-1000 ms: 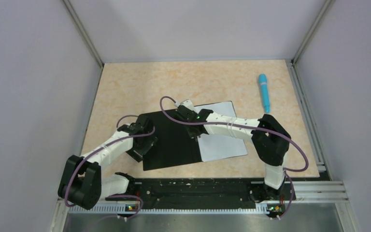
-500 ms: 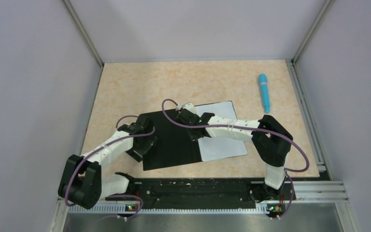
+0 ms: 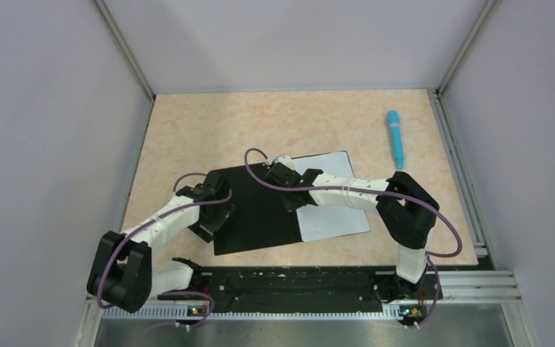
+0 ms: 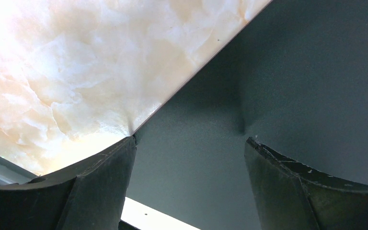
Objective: Put the files into the folder
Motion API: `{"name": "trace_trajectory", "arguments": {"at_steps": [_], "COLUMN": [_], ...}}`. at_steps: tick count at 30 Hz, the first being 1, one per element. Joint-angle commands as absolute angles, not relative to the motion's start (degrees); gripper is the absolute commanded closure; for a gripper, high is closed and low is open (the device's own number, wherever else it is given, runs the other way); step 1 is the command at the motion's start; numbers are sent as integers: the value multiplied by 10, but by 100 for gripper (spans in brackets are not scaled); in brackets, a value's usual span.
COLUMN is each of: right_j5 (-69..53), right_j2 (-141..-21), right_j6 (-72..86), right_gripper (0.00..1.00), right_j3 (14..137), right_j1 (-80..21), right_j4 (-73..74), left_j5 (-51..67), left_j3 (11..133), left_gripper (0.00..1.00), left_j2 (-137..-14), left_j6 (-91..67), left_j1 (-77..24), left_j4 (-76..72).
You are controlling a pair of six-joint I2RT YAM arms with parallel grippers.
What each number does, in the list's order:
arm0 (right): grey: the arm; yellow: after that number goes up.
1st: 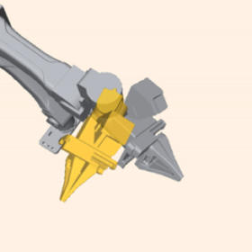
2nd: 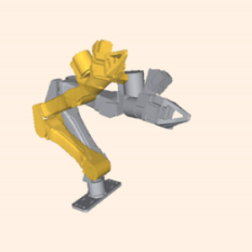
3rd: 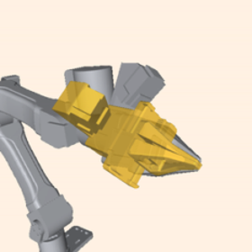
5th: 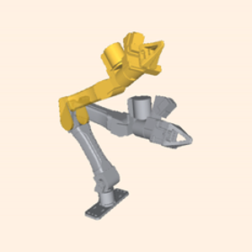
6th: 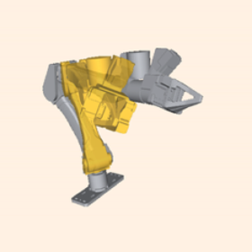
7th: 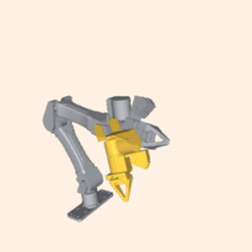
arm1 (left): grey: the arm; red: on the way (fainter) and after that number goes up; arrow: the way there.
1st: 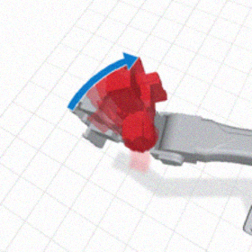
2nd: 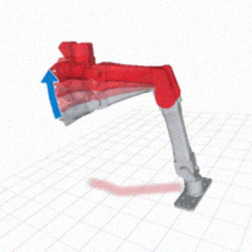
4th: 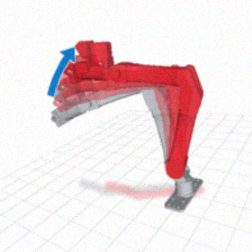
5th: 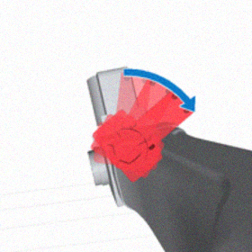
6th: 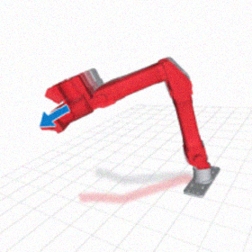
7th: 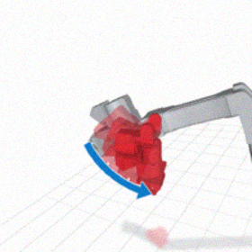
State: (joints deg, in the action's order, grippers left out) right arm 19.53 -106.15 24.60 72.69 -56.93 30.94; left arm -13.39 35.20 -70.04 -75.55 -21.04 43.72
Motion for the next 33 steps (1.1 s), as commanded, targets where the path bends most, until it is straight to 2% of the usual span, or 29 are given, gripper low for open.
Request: {"name": "trace_trajectory", "arguments": {"at_steps": [1,20,33], "right_j5": [179,148,66], "right_j2": [-1093,-1119,-1099], "right_j6": [243,251,263], "right_gripper": [100,100,100], "right_j3": [695,681,682], "right_j1": [-555,-541,-519], "right_j4": [351,326,289], "left_j5": [-139,-133,-130], "left_j3": [317,315,311], "left_gripper": [11,12,12], "left_j2": [-721,-723,-727], "left_j6": [-777,-769,-762], "left_j1": [-208,-208,-208], "left_j4": [414,402,394]}}
